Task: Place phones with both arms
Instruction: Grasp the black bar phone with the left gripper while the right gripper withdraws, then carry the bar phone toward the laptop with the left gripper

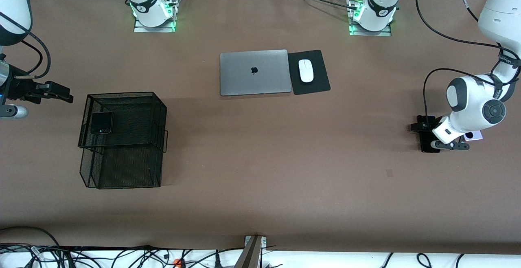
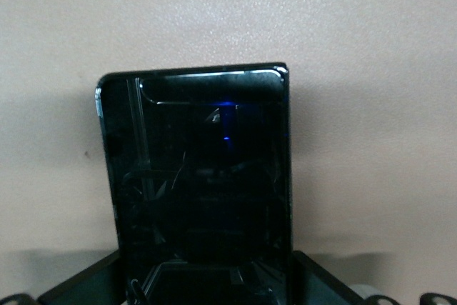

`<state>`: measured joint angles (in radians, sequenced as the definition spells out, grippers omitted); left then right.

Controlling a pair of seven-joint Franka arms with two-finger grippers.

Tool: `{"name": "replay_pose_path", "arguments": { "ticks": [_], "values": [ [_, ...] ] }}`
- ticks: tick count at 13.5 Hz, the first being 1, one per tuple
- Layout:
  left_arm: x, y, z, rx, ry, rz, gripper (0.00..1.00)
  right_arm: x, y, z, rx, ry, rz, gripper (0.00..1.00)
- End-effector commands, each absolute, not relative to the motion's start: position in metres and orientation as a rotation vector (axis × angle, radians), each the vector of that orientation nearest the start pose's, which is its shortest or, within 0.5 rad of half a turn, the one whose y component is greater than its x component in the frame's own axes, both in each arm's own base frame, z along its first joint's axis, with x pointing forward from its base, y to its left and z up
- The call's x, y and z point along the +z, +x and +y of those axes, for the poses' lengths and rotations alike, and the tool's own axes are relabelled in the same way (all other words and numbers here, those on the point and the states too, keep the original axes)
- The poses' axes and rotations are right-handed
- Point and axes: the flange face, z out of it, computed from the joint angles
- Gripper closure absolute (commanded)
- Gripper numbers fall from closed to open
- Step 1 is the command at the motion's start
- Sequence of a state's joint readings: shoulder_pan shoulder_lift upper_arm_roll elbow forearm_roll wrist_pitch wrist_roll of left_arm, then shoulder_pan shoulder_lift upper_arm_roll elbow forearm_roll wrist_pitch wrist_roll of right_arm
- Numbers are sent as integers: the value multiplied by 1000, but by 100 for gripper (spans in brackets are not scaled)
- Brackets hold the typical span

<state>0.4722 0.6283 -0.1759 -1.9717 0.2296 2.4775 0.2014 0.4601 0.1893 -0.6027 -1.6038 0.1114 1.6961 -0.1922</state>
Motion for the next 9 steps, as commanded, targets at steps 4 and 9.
{"name": "replay_pose_path", "arguments": {
  "ticks": [4,9],
  "values": [
    [141,571,174,166,-3141,126,66,530,599,-46,111,-3135,-47,0],
    [151,573,174,182,-3136,128,66,530,600,-46,111,-3137,-50,0]
  ]
}}
